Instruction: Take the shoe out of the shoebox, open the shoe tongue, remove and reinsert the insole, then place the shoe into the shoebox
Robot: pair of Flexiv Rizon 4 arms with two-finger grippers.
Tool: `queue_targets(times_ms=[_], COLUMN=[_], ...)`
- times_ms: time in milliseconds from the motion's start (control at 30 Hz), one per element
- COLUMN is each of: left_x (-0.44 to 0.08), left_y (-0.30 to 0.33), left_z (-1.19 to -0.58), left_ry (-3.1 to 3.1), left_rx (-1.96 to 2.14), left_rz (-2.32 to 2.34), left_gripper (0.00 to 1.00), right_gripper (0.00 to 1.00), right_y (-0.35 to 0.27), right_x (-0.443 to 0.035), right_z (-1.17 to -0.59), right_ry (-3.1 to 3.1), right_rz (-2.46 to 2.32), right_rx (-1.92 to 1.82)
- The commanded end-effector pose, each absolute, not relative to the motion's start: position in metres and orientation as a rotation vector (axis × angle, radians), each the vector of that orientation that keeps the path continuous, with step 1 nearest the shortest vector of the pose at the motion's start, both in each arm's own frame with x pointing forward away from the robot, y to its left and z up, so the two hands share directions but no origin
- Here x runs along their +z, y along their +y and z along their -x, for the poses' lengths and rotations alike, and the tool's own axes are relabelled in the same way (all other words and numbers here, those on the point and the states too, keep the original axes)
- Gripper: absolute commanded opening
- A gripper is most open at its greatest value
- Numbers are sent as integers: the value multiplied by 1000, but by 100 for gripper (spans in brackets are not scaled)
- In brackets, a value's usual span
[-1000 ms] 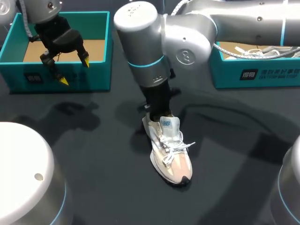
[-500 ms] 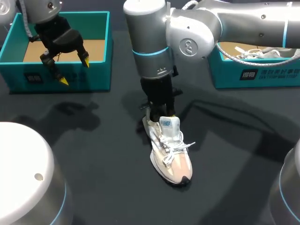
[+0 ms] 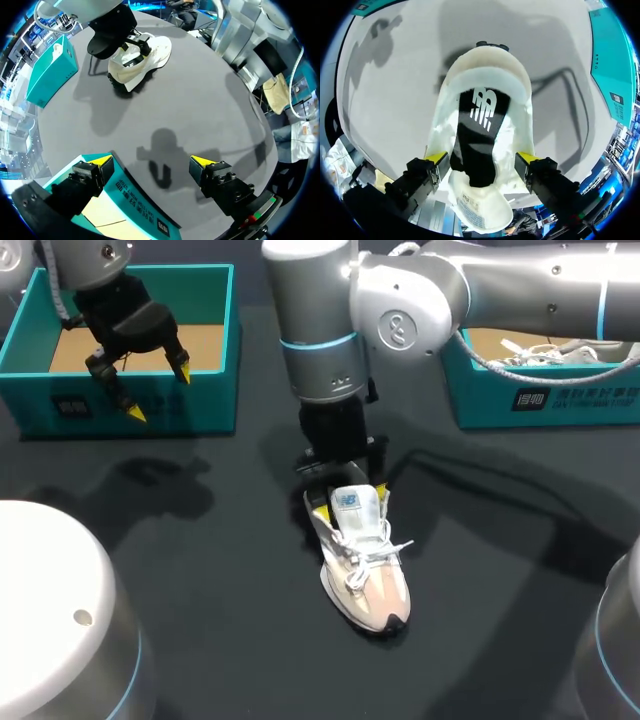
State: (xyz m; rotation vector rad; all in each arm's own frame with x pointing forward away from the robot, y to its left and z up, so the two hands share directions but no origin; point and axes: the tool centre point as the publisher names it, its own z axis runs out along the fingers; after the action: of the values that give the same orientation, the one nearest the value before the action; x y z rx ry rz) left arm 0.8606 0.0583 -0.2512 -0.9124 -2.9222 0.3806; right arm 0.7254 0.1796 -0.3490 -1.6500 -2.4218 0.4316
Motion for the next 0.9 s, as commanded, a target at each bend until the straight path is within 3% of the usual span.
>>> queue_targets(times_ms=[33,900], left_x=[-251,-251], left_y=[59,59], left_z=[-860,-860], left_ry=[-2923,-2923], left_rx=[379,379], left_rz=[913,913], left_gripper=[100,100], right_gripper=[100,100], right_y=[179,165], right_x=[-355,-332], right_z=[-728,-706], right_ry=[-2410,-2474], right_rz=[1637,1756], right_rx=[431,289])
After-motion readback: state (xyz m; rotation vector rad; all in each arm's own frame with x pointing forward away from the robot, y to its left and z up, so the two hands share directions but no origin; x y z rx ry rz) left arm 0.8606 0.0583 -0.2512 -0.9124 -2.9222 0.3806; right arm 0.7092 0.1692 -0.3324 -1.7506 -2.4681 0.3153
